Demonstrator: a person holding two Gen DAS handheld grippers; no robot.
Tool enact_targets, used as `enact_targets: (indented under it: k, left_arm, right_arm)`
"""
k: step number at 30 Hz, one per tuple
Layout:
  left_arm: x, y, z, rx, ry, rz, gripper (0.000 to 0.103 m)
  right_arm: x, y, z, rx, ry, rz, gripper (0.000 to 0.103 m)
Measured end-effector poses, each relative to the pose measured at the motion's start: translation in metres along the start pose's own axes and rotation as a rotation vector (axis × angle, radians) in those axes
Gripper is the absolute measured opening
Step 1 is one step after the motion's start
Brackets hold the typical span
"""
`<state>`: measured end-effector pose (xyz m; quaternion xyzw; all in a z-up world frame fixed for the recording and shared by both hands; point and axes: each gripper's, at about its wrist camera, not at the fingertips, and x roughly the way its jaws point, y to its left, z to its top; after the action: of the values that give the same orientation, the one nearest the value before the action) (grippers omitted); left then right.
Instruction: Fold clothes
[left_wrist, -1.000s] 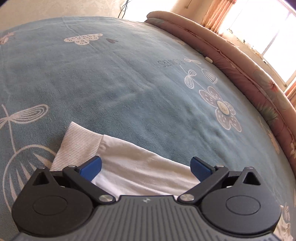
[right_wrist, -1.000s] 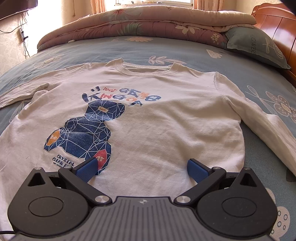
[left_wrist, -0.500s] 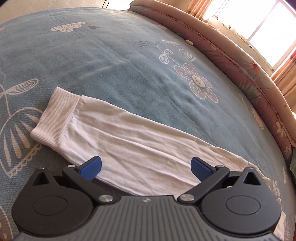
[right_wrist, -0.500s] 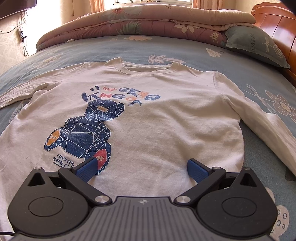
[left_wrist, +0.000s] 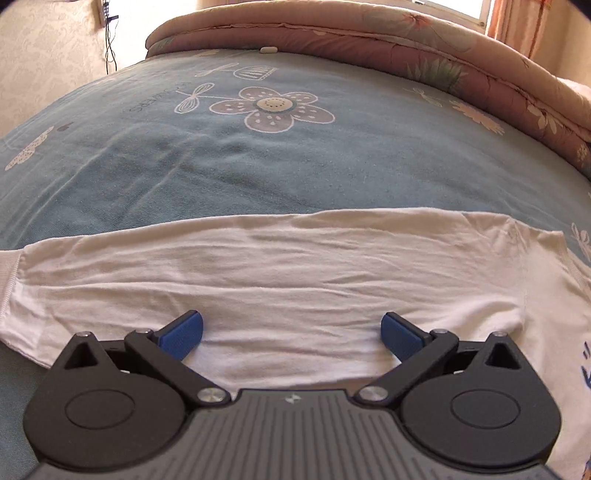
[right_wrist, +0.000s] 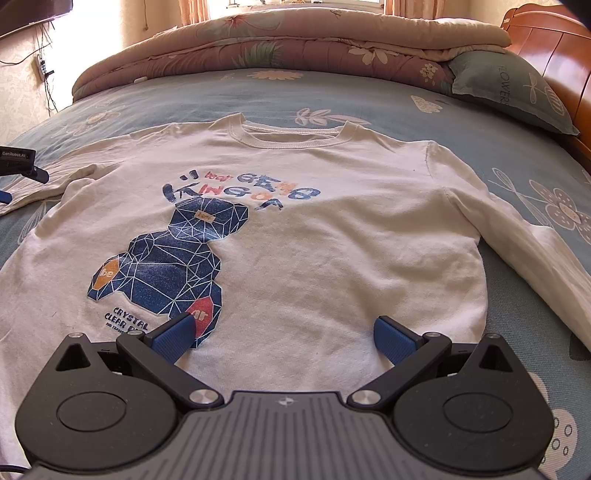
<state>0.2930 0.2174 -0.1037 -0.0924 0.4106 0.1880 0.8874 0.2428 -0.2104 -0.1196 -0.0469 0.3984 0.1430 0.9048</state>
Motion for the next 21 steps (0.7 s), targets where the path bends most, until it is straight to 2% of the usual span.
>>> enact_targets:
  k: [4, 8, 10, 13, 18, 21]
  left_arm:
    - [-0.014, 0.002, -0.019, 0.041, -0.03, -0.012, 0.102]
    - [-0.024, 0.0, -0.006, 0.043, -0.013, -0.044, 0.102]
    - [-0.028, -0.012, 0.005, 0.059, -0.056, -0.075, 0.102]
    - [-0.02, -0.032, 0.012, 0.076, -0.058, -0.123, 0.102]
    - [0.003, -0.051, -0.003, 0.116, -0.015, -0.086, 0.102]
    - [-0.007, -0.052, -0.009, 0.133, 0.008, -0.072, 0.102]
  right_arm:
    - [0.0, 0.0, -0.001, 0.0, 0.004, -0.002, 0.103]
    - [-0.001, 0.001, -0.001, -0.001, 0.008, -0.004, 0.103]
    - [-0.001, 0.001, -0.001, -0.001, 0.007, -0.006, 0.103]
    - [0.0, 0.001, -0.001, -0.001, 0.002, -0.004, 0.103]
    - [0.0, 0.0, 0.0, -0.004, 0.006, 0.0, 0.103]
    - [-0.001, 0.0, 0.001, -0.002, 0.016, 0.0, 0.103]
